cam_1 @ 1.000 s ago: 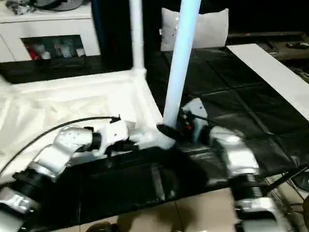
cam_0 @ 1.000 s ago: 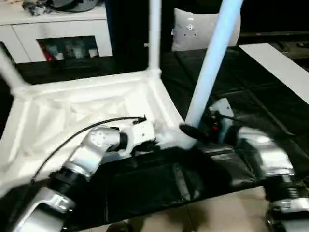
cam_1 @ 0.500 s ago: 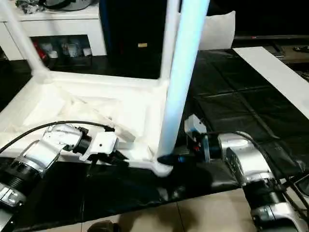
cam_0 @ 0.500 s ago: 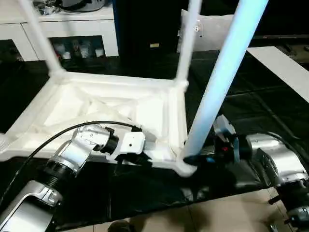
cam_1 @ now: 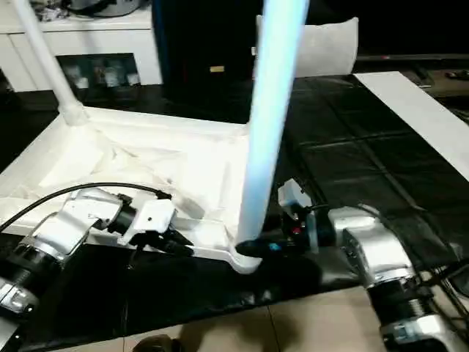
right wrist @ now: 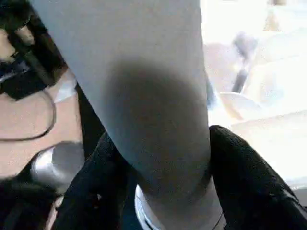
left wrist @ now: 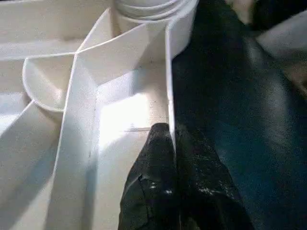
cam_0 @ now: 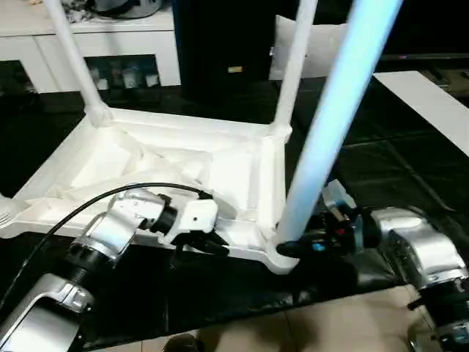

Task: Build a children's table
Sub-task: Rotate leg to tighten

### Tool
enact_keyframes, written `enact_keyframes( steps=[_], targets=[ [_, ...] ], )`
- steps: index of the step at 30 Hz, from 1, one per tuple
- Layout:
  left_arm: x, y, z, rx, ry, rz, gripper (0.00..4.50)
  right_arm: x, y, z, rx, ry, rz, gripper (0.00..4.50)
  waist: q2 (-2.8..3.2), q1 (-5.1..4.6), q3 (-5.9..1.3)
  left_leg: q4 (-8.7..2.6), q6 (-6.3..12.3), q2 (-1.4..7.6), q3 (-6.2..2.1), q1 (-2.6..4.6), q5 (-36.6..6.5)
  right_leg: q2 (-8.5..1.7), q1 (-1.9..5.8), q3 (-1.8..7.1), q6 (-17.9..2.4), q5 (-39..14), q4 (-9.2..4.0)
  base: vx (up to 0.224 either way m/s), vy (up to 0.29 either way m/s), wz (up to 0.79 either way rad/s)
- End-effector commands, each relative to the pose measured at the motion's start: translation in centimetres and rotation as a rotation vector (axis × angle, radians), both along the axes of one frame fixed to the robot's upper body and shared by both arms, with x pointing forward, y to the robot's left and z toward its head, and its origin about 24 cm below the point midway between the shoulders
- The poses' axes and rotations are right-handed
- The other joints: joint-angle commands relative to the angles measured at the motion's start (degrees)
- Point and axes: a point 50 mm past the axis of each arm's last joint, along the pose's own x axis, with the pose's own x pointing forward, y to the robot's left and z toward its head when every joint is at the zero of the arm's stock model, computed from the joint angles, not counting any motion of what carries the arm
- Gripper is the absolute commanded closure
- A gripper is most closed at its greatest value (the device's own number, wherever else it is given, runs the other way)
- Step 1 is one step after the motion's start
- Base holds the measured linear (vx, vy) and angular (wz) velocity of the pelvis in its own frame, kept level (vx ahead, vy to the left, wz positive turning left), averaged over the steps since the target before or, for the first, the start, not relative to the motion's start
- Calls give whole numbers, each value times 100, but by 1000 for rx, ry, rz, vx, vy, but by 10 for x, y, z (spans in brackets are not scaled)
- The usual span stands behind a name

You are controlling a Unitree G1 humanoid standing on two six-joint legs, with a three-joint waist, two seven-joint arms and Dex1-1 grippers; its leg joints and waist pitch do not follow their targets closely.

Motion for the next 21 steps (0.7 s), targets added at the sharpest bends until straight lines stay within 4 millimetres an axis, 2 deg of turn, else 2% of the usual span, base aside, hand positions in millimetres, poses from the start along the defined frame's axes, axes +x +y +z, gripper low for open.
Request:
enact_keyframes(
  steps=[1,4,5,6,7,8,10,13,14,19,20,21],
  targets=[
    [-9,-29,-1,-64,11,-26,450,19,10,-1,-22,-31,-230,239,-27,-55,-311,-443,-187,346,-205,131,-1983,-432,192,257,-995,-2215,-505,0,0,0],
    [-9,-38,-1,-97,11,81,450,31,20,-7,-55,-31,-415,244,-26,-241,-281,-481,-313,322,-266,113,-2248,-435,203,227,-716,-2926,-572,0,0,0],
    [-7,-41,-1,-105,5,118,450,33,23,-8,-63,-33,-457,247,-22,-267,-283,-487,-340,325,-274,118,-2281,-433,200,225,-678,-2975,-576,0,0,0],
    [-3,-48,0,-122,-15,192,450,41,27,-10,-72,-39,-578,247,-46,-333,-286,-486,-351,322,-272,125,-2305,-422,187,230,-642,-2994,-590,0,0,0],
    [-2,-51,0,-127,-25,216,450,44,28,-11,-74,-41,-625,249,-38,-381,-286,-481,-369,312,-271,127,-2314,-420,168,229,-646,-2992,-598,0,0,0],
    [2,-60,3,-152,-41,283,450,50,29,-13,-87,-40,-754,249,-53,-408,-292,-467,-370,298,-269,142,-2300,-420,156,227,-624,-3019,-620,0,0,0],
    [4,-74,7,-199,-39,350,450,53,33,-17,-120,-42,-845,249,-67,-451,-288,-444,-308,282,-241,165,-2296,-405,124,240,-631,-2965,-655,0,0,0],
    [6,-85,9,-225,-57,394,450,53,39,-19,-86,-18,-856,249,-45,-450,-301,-435,-163,273,-221,161,-2219,-377,125,256,-626,-2711,-662,0,0,0],
    [7,-90,10,-230,-67,412,450,53,41,-18,-61,-6,-856,197,-47,-428,-307,-428,-109,274,-206,170,-2149,-366,128,267,-650,-2535,-652,0,0,0],
    [6,-96,11,-226,-76,434,450,53,42,-11,-14,-11,-841,155,-29,-375,-351,-416,11,285,-178,133,-1695,-341,183,283,-882,-1671,-562,0,0,0],
    [6,-93,10,-207,-85,437,450,52,39,-10,-18,-26,-834,147,-23,-328,-366,-402,91,277,-163,109,-1435,-334,211,278,-953,-1272,-522,0,0,0],
    [7,-90,9,-188,-94,438,450,51,37,-8,-20,-41,-821,141,-22,-312,-366,-397,114,277,-160,104,-1381,-335,219,278,-965,-1199,-515,0,0,0]
  ],
)
